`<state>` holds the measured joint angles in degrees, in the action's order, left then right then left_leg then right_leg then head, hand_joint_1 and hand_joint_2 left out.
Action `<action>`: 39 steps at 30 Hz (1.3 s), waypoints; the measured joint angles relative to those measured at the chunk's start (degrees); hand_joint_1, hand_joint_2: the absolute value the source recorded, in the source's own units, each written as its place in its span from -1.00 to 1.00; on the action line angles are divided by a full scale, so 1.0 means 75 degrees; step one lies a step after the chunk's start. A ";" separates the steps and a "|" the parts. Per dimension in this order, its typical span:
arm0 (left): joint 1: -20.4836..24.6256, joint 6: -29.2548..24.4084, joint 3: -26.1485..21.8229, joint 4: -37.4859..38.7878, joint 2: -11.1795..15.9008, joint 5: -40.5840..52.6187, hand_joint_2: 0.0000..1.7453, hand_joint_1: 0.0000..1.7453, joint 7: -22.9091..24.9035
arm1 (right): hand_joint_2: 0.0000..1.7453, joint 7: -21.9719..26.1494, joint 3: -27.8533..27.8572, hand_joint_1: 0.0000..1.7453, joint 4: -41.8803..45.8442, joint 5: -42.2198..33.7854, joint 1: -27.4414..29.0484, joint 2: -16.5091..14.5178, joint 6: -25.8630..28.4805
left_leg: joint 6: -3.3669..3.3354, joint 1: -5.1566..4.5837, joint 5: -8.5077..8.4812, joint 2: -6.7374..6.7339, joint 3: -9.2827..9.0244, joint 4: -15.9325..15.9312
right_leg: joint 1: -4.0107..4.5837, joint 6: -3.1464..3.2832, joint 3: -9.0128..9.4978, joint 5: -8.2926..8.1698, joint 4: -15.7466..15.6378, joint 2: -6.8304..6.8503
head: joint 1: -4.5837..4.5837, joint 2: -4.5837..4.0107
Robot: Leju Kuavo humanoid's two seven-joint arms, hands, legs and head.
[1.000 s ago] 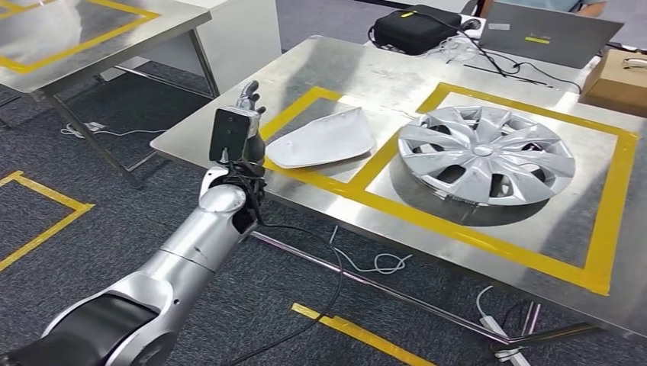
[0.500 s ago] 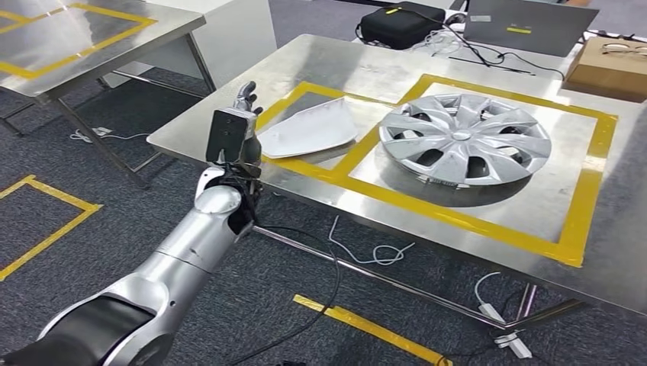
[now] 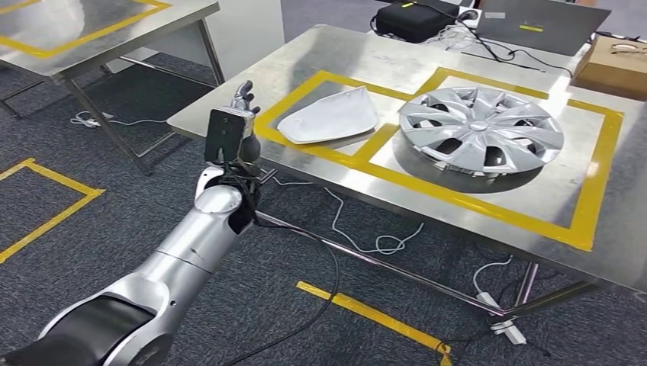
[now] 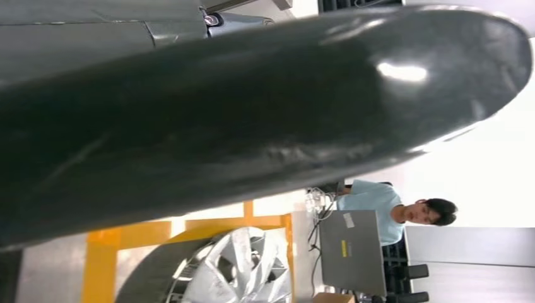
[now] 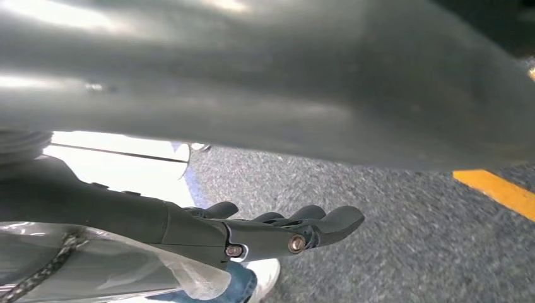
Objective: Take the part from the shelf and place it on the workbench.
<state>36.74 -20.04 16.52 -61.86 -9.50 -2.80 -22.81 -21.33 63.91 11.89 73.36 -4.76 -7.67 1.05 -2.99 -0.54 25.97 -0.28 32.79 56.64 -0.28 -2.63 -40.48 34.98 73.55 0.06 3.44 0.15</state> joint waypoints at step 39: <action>-0.0203 -0.0071 -0.0012 -0.0023 0.0127 -0.0006 1.00 -1.00 0.0013 | -1.00 0.0201 0.0485 -1.00 0.0036 -0.0533 -0.0008 0.0560 0.0579 | 0.0231 -0.0062 -0.0314 0.0016 0.0365 0.0107 | -0.0027 0.0173 0.1589 -0.0706 -0.2351 0.0002 | 0.0026 0.0000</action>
<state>35.21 -20.57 16.43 -62.03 -8.55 -2.84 -22.71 -19.83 67.55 12.16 69.36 -4.83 -3.47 5.39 -1.25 -1.00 23.62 -0.16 35.52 57.45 -0.48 -1.33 -28.56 29.68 55.92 0.07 3.63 0.15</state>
